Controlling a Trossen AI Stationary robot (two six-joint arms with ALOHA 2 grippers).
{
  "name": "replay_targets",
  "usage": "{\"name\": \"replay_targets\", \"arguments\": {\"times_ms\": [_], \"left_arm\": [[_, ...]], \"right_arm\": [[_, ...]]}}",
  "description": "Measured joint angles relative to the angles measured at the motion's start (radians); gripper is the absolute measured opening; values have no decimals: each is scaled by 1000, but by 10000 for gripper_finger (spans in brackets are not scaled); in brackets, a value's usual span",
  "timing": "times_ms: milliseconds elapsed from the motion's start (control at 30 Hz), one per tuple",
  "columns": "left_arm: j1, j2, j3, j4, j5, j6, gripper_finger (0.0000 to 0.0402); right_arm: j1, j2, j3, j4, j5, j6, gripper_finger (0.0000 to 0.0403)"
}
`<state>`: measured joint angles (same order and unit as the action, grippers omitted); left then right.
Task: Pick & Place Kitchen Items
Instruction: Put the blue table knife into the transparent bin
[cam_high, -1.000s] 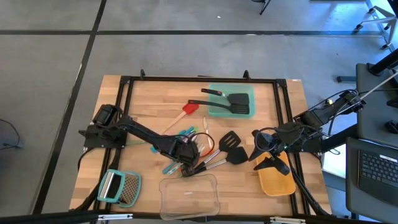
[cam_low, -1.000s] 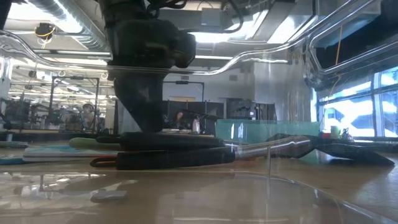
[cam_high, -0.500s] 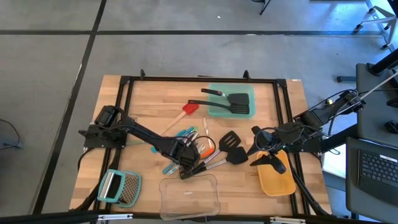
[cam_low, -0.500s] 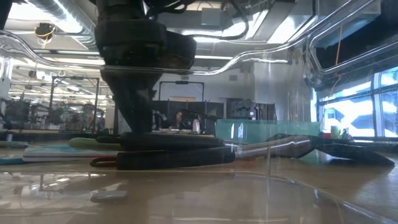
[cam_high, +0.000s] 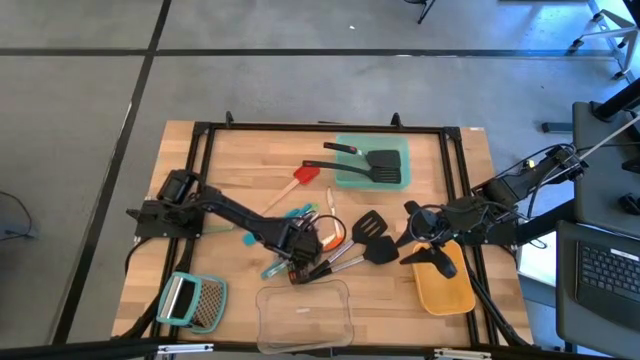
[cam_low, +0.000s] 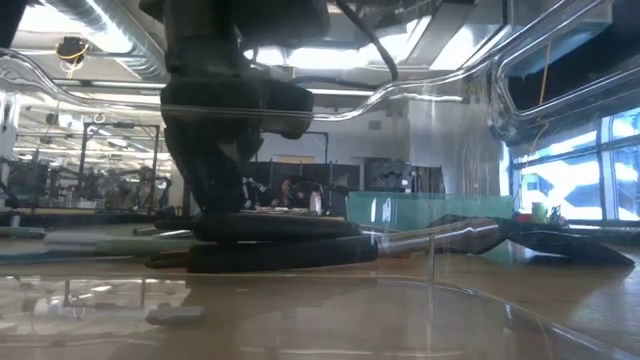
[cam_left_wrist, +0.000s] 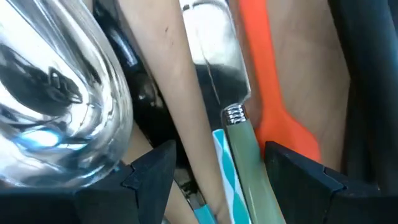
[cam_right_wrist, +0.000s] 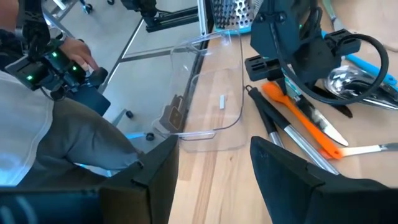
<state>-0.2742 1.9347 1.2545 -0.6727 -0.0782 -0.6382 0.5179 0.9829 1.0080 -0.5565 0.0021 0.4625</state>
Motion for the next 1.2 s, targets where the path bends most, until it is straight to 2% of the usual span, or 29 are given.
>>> {"name": "replay_targets", "arguments": {"times_ms": [400,533,800,1200], "left_arm": [[16,14,2,7,5,39,239],[20,49,5,22,66,55,226],[30,59,6,50,98,54,168],[82,58,3,61,187,56,44]], "right_arm": [[0,0,0,0,31,0,201],[0,0,0,0,32,0,201],[0,0,0,-1,41,9,201],[0,0,0,-1,50,12,201]]}}
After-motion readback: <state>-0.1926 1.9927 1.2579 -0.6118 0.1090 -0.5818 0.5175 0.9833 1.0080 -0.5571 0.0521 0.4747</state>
